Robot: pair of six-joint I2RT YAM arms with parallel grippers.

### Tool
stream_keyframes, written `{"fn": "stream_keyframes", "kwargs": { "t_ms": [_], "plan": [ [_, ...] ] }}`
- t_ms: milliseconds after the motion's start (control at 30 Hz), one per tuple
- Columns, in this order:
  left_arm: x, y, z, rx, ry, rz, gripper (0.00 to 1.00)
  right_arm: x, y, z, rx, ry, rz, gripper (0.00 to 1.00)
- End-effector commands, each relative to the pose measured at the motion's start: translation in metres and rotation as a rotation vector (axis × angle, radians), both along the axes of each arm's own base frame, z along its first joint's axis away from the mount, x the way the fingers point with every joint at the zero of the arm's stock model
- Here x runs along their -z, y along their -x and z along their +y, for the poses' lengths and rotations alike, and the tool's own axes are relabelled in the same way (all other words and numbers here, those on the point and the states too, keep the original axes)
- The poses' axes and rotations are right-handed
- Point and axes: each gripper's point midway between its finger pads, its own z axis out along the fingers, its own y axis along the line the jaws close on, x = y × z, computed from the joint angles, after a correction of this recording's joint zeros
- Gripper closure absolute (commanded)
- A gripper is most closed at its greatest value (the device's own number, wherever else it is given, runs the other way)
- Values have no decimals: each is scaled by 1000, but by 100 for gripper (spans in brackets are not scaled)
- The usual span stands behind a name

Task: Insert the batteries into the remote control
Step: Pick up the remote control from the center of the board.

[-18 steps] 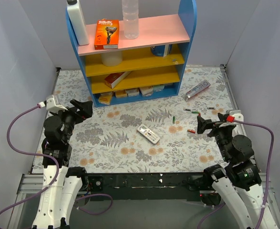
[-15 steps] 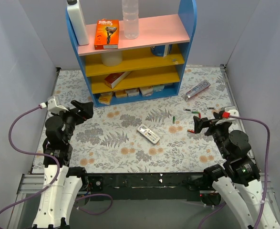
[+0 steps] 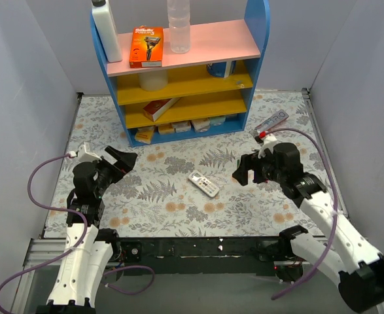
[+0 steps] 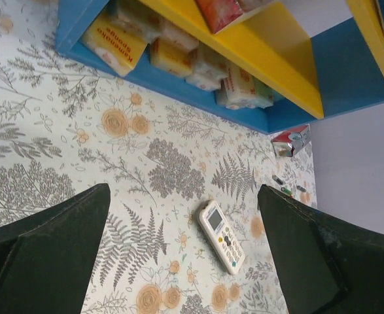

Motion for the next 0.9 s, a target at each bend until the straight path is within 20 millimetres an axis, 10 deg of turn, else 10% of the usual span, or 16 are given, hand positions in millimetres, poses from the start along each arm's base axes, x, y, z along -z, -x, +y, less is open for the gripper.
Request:
{"fn": "stream_keyframes", "kwargs": {
  "t_ms": [0,867],
  "plan": [
    [10,7,-5,4,70,51,2,14,7,30,-127,-48,177,2],
    [45,18,-17,-14,130,266,2,122,10,115,-382,526,296,7]
  ]
}}
